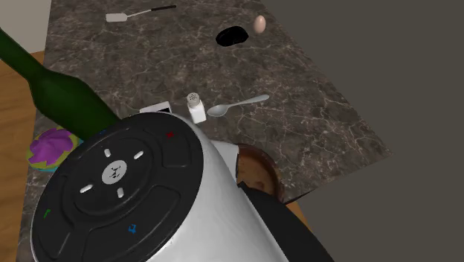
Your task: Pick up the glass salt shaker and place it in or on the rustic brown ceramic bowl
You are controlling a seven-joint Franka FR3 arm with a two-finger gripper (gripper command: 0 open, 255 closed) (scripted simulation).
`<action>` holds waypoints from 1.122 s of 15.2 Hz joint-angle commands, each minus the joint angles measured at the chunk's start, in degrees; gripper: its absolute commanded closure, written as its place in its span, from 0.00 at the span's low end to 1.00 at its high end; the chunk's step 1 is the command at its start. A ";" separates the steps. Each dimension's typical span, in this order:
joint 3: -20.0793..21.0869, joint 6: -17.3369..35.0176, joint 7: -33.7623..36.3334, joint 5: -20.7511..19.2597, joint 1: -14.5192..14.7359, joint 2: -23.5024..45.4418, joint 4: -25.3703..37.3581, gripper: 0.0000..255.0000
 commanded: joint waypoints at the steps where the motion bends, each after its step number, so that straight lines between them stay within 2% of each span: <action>1: 0.00 0.00 0.00 0.00 0.00 0.00 0.00 0.00; 9: -0.95 6.49 2.48 -1.87 -2.61 17.03 12.37 0.00; 17: -2.16 8.37 4.75 -3.26 -4.69 33.47 28.78 0.00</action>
